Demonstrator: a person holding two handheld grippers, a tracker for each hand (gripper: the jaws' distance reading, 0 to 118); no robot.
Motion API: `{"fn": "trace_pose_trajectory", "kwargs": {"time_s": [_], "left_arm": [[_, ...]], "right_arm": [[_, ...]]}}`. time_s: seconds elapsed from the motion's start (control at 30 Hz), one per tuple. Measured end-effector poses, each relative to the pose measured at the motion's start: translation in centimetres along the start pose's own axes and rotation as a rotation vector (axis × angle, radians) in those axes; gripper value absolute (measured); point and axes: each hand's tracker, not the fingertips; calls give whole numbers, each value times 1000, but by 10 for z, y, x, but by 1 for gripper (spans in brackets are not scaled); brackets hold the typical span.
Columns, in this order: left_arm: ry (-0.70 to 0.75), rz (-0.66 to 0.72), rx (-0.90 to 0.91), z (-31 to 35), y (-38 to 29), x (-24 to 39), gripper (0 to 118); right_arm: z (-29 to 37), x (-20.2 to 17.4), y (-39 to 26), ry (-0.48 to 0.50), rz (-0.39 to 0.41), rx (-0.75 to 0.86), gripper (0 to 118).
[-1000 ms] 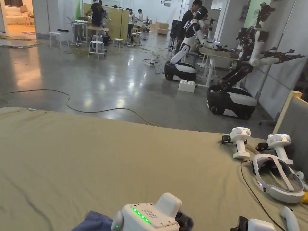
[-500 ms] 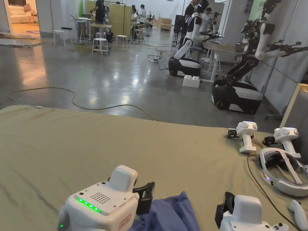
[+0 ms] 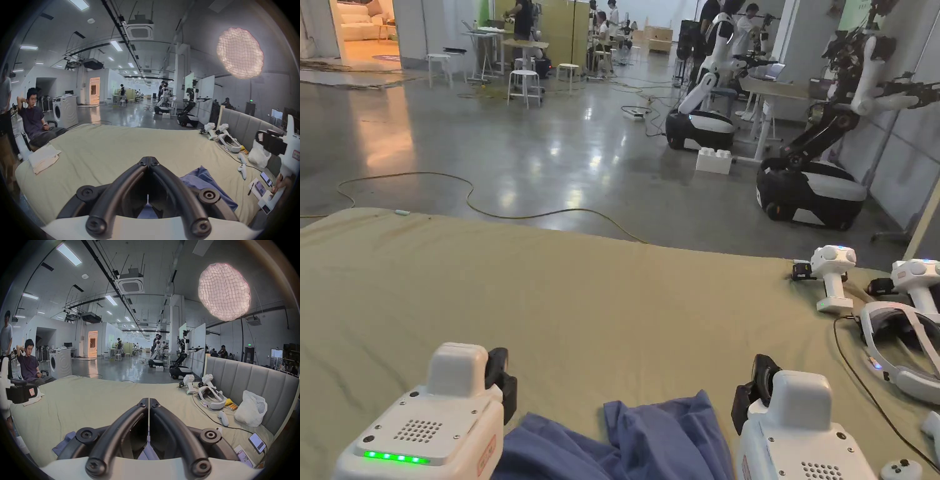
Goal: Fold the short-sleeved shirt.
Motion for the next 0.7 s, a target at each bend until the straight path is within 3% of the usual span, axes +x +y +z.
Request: {"fn": "trace_pose_trajectory", "kwargs": {"time_s": [0.13, 0.43, 0.53, 0.6, 0.63, 0.67, 0.7], "left_arm": [[3, 71, -107, -24, -7, -24, 0], [-82, 77, -515, -143, -46, -56, 0], [-95, 66, -615, -188, -53, -54, 5], [-110, 72, -660, -213, -59, -51, 23], [-122, 70, -694, -226, -63, -49, 38], [-133, 69, -722, -236, -67, -46, 62], [-127, 63, -749, -246, -72, -43, 71]], "right_arm": [[-4, 0, 0, 14, 5, -16, 1], [-15, 10, -33, 0, 32, -124, 2], [-21, 17, -42, -18, 28, -156, 1], [-24, 22, -47, -30, 31, -174, 1], [-26, 25, -50, -37, 34, -187, 1], [-27, 28, -52, -42, 38, -197, 1], [-29, 31, -55, -47, 45, -207, 2]]}}
